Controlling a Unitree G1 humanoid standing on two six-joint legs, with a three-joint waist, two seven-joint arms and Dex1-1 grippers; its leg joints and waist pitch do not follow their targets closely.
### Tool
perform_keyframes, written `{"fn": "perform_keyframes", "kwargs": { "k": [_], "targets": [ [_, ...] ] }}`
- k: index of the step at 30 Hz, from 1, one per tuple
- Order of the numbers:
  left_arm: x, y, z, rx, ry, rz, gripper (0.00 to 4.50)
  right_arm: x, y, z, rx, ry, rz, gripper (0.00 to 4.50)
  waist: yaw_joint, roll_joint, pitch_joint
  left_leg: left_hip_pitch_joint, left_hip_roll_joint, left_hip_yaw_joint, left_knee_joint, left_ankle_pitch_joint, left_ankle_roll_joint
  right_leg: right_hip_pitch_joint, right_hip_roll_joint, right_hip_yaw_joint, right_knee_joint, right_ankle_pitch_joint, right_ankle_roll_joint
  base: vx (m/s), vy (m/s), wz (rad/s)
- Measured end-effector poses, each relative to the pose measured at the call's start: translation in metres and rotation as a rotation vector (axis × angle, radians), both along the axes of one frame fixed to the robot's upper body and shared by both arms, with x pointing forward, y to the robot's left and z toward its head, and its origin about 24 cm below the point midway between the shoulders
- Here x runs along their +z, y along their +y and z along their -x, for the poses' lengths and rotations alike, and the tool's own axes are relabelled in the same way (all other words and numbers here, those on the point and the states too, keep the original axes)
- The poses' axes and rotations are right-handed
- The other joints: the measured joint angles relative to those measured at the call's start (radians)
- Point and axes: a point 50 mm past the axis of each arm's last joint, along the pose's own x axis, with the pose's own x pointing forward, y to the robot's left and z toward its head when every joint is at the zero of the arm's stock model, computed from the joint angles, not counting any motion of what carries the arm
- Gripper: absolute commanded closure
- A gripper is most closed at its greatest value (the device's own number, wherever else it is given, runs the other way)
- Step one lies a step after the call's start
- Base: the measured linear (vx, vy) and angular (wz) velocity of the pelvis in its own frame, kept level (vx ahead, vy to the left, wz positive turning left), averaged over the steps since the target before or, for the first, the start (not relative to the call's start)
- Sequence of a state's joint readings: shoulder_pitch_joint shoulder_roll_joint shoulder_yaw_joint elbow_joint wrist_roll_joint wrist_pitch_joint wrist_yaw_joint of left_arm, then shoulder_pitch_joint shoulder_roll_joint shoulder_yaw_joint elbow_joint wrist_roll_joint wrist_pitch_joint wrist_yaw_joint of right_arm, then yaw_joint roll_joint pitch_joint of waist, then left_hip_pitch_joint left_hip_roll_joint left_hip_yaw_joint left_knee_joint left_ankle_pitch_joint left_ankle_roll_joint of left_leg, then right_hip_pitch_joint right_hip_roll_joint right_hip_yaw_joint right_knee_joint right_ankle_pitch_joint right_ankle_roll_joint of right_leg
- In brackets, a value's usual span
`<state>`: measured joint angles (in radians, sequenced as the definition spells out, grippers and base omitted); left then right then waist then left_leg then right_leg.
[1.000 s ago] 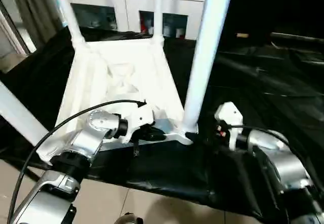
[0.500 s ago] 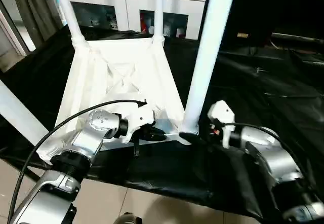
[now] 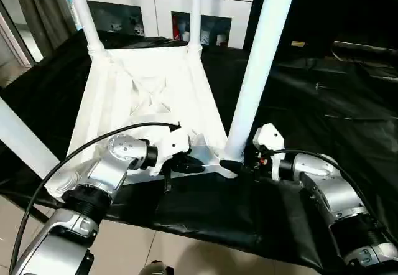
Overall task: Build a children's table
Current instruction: Rotate leg to tighten
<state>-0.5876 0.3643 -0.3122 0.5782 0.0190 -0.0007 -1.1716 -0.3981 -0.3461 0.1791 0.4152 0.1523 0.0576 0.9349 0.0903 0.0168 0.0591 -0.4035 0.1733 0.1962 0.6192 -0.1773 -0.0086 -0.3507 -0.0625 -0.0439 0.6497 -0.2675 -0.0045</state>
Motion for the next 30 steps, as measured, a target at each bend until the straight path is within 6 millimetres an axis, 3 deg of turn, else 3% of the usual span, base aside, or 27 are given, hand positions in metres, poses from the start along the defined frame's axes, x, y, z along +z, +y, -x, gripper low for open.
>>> {"fn": "perform_keyframes", "kwargs": {
  "k": [6, 9, 15, 19, 21, 23, 30],
  "targets": [
    [-0.004, -0.022, -0.009, 0.179, -0.051, 0.005, 4.50, -0.012, 0.011, -0.012, -0.315, 0.011, -0.090, 1.78, -0.010, -0.007, -0.004, 0.003, 0.001, 0.002, 0.000, 0.000, 0.000, 0.001, 0.000, 0.001, -0.001, 0.003, 0.000, 0.000, 0.000, 0.00],
    [-0.005, -0.040, -0.015, 0.273, -0.075, 0.008, 4.50, -0.013, 0.018, -0.022, -0.487, 0.012, -0.103, 1.78, -0.028, -0.008, -0.005, 0.003, 0.000, 0.004, 0.000, 0.000, 0.000, 0.001, -0.001, 0.003, -0.003, 0.004, -0.001, 0.000, 0.000, 0.00],
    [-0.005, -0.056, -0.019, 0.366, -0.108, -0.005, 4.50, -0.012, 0.032, -0.034, -0.666, 0.008, -0.100, 1.78, -0.036, -0.011, -0.007, 0.003, 0.000, 0.004, -0.004, 0.000, 0.000, 0.000, -0.001, 0.003, -0.004, 0.004, 0.000, 0.000, 0.000, 0.00],
    [-0.005, -0.056, -0.019, 0.370, -0.114, -0.009, 4.50, -0.011, 0.034, -0.035, -0.671, -0.005, -0.096, 1.78, -0.037, -0.012, -0.007, 0.003, 0.000, 0.004, -0.006, 0.000, 0.000, 0.000, 0.000, 0.003, -0.006, 0.004, 0.000, 0.000, 0.000, 0.00],
    [-0.005, -0.055, -0.020, 0.368, -0.119, -0.012, 4.50, -0.011, 0.034, -0.035, -0.666, -0.009, -0.103, 1.22, -0.038, -0.013, -0.006, 0.003, 0.000, 0.004, -0.007, 0.000, 0.000, 0.000, 0.000, 0.003, -0.006, 0.004, 0.000, 0.000, 0.000, 0.00],
    [-0.004, -0.052, -0.020, 0.353, -0.120, -0.015, 4.50, -0.011, 0.031, -0.035, -0.634, -0.008, -0.118, 1.08, -0.039, -0.013, -0.006, 0.003, 0.000, 0.004, -0.008, 0.000, 0.000, -0.001, 0.000, 0.003, -0.008, 0.004, 0.000, 0.000, 0.000, 0.00],
    [-0.001, -0.028, -0.013, 0.195, -0.091, -0.008, 4.50, 0.006, 0.005, -0.017, -0.268, -0.053, -0.096, 0.99, -0.032, -0.014, -0.006, 0.000, 0.001, 0.005, -0.016, 0.003, 0.005, -0.004, 0.001, 0.001, -0.014, 0.007, 0.004, 0.000, 0.000, 0.00]
  ]
}}
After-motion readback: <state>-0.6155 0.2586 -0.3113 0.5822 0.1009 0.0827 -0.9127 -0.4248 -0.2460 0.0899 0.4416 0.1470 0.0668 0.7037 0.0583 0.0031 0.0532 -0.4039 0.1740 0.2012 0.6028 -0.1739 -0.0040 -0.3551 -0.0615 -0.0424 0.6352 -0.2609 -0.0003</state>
